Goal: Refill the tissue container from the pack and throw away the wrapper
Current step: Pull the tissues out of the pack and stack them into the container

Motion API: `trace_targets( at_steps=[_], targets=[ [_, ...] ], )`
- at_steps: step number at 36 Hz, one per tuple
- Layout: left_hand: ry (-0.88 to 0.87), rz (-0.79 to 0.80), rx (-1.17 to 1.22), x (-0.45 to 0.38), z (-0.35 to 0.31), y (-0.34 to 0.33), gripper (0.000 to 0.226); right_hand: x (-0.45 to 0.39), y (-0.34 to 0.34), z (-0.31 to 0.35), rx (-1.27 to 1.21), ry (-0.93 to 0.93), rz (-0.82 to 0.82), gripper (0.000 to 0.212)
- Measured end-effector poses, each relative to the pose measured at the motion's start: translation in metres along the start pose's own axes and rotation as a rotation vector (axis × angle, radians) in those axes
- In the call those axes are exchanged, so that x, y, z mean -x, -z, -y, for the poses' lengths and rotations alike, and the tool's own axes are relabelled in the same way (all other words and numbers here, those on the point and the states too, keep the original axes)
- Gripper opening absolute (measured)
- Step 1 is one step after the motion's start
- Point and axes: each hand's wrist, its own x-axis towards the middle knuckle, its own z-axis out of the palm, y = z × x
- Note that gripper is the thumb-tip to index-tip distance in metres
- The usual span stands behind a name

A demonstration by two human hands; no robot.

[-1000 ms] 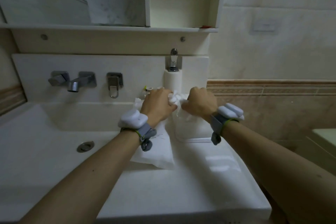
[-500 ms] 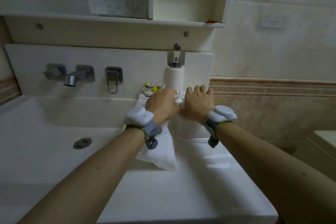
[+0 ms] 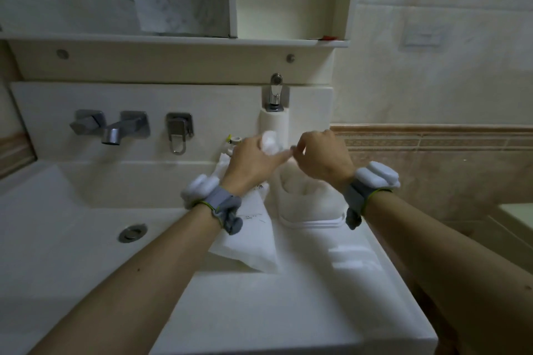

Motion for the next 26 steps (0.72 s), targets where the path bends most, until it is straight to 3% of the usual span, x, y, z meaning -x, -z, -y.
trace_targets(
  at_steps=[3, 6, 8, 11, 14, 19, 23, 26],
  targets=[
    [0.195, 0.027, 0.541, 0.003, -0.015, 0.007, 0.035, 0.0, 0.024, -0.002, -0.485, -0.112, 0.01, 0.026],
    [0.31, 0.116, 0.699, 0.005, -0.026, 0.012, 0.044, 0.009, 0.054, 0.001, -0.987, -0.12, 0.384, 0.044],
    [0.344, 0.164, 0.723, 0.007, -0.031, 0.012, 0.054, 0.016, 0.063, 0.002, -1.043, -0.039, 0.548, 0.06],
    [0.34, 0.229, 0.767, 0.013, -0.036, 0.009, 0.066, 0.024, 0.065, 0.007, -1.008, -0.001, 0.581, 0.05],
    [0.35, 0.298, 0.828, 0.018, -0.04, 0.006, 0.067, 0.031, 0.063, 0.008, -1.081, -0.111, 0.538, 0.036],
    [0.287, 0.406, 0.775, 0.022, -0.037, 0.008, 0.056, 0.036, 0.056, 0.001, -1.294, -0.328, 0.496, 0.039],
    [0.174, 0.263, 0.568, 0.017, -0.024, 0.006, 0.03, 0.038, 0.058, -0.004, -1.26, -0.363, 0.408, 0.043],
    [0.123, 0.124, 0.463, 0.012, -0.017, 0.007, 0.027, 0.037, 0.061, -0.007, -1.278, -0.355, 0.41, 0.047]
  ],
)
